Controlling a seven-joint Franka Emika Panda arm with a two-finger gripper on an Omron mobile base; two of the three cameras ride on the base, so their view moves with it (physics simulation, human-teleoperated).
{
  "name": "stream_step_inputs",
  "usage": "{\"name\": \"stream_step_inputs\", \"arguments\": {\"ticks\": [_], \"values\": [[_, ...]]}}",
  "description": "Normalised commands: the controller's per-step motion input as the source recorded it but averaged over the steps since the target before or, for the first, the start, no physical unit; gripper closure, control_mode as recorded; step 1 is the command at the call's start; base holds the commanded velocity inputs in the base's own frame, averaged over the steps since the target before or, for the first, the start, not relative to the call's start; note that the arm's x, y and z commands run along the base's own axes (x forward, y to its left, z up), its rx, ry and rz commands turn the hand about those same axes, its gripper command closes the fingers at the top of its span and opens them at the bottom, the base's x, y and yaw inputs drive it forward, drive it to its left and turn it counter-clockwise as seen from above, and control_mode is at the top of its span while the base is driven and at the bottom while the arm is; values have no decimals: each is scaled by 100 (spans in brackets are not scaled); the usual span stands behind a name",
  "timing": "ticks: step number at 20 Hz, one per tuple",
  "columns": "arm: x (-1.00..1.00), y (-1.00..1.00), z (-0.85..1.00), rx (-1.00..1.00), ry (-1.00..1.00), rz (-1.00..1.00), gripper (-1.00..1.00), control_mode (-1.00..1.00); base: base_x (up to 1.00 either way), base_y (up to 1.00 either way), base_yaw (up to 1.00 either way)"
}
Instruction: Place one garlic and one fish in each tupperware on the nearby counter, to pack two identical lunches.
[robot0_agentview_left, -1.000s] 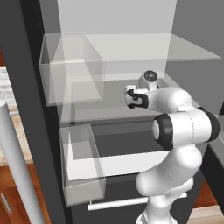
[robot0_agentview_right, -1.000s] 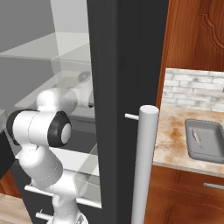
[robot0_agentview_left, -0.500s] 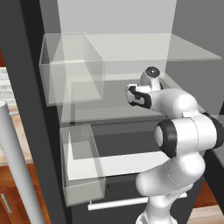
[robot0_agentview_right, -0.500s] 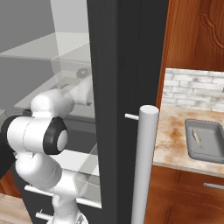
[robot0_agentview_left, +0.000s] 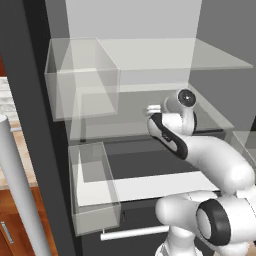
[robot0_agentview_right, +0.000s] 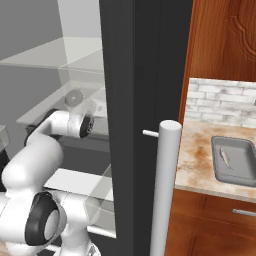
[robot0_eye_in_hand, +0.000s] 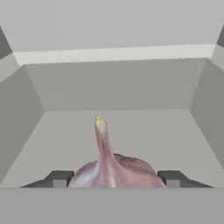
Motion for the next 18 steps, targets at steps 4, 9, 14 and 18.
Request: {"name": "stream_step_inputs", "arguments": {"ticks": [4,9,14,18], "values": [[-100,1,71,0,-5,21,100,-100,0,0,0],[-100,10,47,-4,8,5,100,-100,0,0,0],[-100,6,44,-8,9,0,100,-100,0,0,0],[-100,0,0,-3,0,0,100,-100,0,0,0]]}}
